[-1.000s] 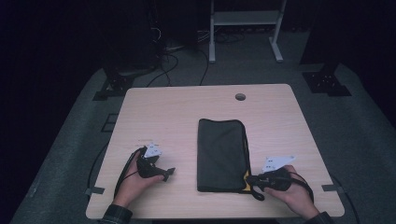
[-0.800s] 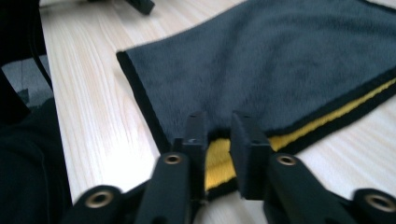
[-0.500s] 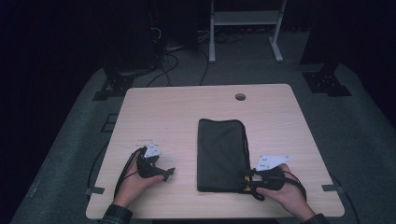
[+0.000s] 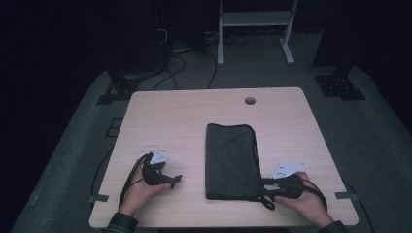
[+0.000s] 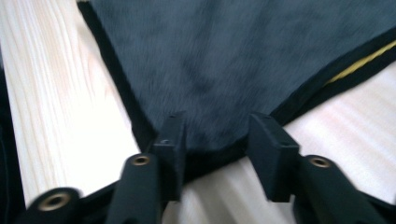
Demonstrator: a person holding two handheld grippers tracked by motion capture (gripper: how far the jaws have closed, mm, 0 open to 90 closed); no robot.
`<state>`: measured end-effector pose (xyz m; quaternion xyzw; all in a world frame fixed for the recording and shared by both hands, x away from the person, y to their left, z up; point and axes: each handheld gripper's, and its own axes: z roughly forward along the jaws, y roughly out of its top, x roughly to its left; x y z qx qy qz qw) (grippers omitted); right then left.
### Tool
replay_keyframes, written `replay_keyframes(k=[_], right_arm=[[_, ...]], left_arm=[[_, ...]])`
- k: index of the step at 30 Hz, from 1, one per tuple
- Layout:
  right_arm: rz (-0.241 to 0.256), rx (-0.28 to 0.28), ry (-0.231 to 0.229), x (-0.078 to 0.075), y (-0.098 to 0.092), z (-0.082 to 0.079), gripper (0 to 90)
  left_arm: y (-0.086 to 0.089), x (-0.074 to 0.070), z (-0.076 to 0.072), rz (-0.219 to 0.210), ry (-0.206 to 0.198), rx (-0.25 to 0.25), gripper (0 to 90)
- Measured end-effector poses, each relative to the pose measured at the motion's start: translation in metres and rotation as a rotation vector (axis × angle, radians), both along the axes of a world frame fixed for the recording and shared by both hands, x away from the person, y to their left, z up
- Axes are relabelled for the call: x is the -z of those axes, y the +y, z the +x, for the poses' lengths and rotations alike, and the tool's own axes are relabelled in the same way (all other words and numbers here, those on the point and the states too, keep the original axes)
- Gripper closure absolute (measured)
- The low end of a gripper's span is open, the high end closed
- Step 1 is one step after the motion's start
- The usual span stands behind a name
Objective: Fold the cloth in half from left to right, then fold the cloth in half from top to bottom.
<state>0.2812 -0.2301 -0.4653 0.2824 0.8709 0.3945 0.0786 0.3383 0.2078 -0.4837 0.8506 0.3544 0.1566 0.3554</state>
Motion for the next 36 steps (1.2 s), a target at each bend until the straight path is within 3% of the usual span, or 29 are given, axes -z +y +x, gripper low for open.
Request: replay_keyframes(k=[4,9,18,25,36], right_arm=[[0.037,0.036,-0.020,-0.005,-0.005,0.010,48.5],[0.056,0.087,-0.049,-0.011,-0.011,0.031,47.7],[0.085,0.147,-0.058,-0.022,-0.021,0.071,47.7],[0.092,0.160,-0.065,-0.029,-0.017,0.097,46.6],[0.086,0.192,-0.081,-0.034,-0.012,0.139,48.1]], left_arm=[[-0.002,-0.003,0.003,0.012,0.011,0.013,2.0],[-0.006,-0.009,0.008,-0.016,0.018,0.032,12.3],[-0.025,-0.027,0.027,-0.060,0.011,0.074,19.5],[-0.043,-0.039,0.050,-0.085,0.011,0.097,25.2],[-0.068,-0.050,0.092,-0.077,-0.008,0.102,38.7]])
